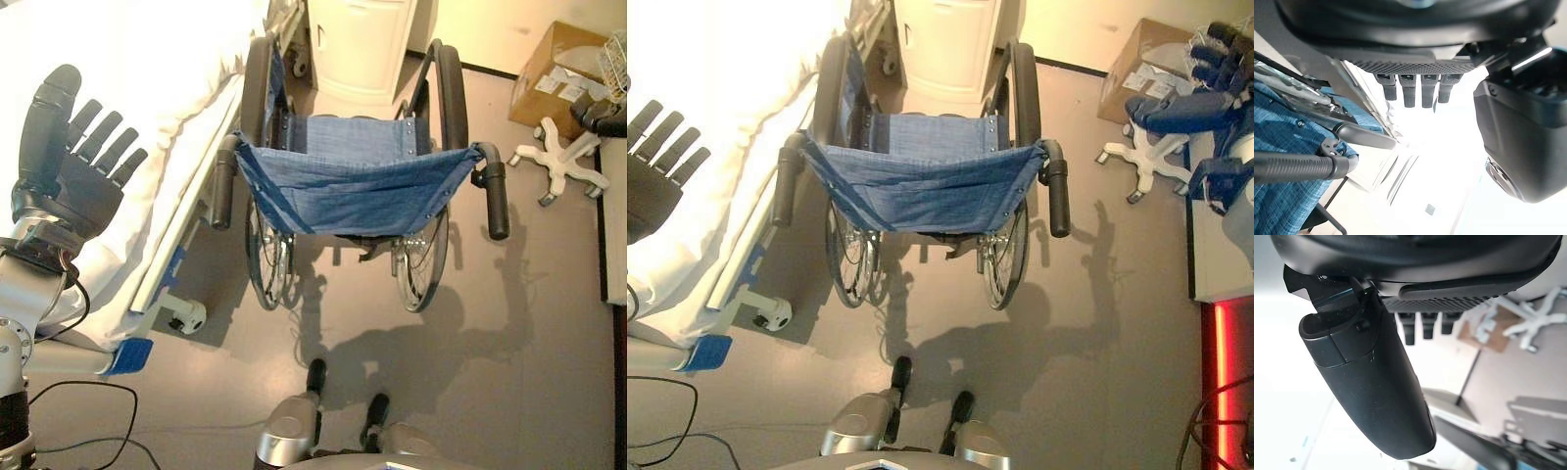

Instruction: Push the wheelchair next to the bed

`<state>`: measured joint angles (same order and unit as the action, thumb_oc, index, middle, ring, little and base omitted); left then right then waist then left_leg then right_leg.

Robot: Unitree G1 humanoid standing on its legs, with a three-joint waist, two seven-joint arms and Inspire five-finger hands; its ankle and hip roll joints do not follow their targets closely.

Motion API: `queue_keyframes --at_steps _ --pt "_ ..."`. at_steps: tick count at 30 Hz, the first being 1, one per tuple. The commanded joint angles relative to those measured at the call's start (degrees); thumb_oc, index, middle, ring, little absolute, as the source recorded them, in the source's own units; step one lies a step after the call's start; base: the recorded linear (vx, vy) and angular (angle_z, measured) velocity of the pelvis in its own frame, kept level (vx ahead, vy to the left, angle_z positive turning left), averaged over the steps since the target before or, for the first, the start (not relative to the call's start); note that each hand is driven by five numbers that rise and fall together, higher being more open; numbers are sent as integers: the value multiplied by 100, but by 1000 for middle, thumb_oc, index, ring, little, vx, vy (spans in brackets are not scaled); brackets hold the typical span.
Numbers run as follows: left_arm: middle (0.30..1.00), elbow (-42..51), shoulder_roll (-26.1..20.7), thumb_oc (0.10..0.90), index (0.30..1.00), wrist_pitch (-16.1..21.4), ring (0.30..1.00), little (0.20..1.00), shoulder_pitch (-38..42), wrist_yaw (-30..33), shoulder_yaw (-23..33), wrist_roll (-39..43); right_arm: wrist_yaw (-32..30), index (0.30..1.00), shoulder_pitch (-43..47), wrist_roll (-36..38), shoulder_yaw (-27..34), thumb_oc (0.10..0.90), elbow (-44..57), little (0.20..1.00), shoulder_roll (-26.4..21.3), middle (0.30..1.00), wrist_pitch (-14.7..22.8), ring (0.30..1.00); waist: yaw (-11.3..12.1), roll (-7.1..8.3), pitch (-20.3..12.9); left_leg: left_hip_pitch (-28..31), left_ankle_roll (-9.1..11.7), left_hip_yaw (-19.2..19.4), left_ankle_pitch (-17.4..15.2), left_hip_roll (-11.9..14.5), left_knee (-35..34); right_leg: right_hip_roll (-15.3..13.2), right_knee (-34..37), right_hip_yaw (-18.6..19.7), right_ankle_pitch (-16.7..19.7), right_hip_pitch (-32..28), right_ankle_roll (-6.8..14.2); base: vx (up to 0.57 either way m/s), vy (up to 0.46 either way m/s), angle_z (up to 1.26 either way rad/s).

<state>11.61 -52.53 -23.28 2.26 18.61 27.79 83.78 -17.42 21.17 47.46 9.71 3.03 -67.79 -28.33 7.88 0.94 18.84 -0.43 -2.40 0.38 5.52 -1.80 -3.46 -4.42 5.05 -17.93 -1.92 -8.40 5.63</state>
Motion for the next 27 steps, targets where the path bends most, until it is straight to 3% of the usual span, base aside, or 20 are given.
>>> queue_keyframes --at_steps 1,6,10,18,23,27 --pt "900 88 -26 800 900 620 900 900 -706 43 328 -352 -459 900 -879 -162 627 800 83 900 10 900 622 900 -82 124 -1139 -46 599 260 -90 268 35 114 -375 -37 149 507 -57 0 0 0" --pt "900 83 830 800 900 725 900 900 -1422 -126 589 -591 -573 900 -2094 -386 1227 800 -107 900 1253 900 990 900 -24 116 -1066 -106 589 201 -105 273 70 95 -421 -74 112 550 -53 -6 -2 0" --pt "900 -49 1284 800 900 464 900 900 -1704 -250 559 -679 -658 900 -2501 -380 1535 800 -543 900 1719 900 1278 900 -4 110 -1037 -167 601 181 -116 281 135 76 -459 -122 94 577 -52 -35 -9 3" --pt "900 -554 1558 800 900 -699 900 900 -1917 -191 2 -187 -1236 900 -2778 161 1642 800 -1223 900 2261 900 1697 900 -28 23 -991 -256 621 153 -111 264 253 21 -521 -206 129 616 -10 -15 1 3" --pt "900 -698 1647 800 900 -1381 900 900 -2099 153 -455 382 -1205 900 -3080 458 1459 800 -1528 900 2647 900 1926 900 -81 -17 -985 -250 596 142 -113 230 281 1 -495 -192 198 615 19 0 0 0" --pt "900 -1026 1813 800 900 -1668 900 900 -2179 138 -948 122 -938 900 -3198 579 973 800 -1988 900 3007 900 2099 900 -97 -18 -1020 -190 600 109 -100 205 241 -20 -426 -189 286 573 63 0 0 0"
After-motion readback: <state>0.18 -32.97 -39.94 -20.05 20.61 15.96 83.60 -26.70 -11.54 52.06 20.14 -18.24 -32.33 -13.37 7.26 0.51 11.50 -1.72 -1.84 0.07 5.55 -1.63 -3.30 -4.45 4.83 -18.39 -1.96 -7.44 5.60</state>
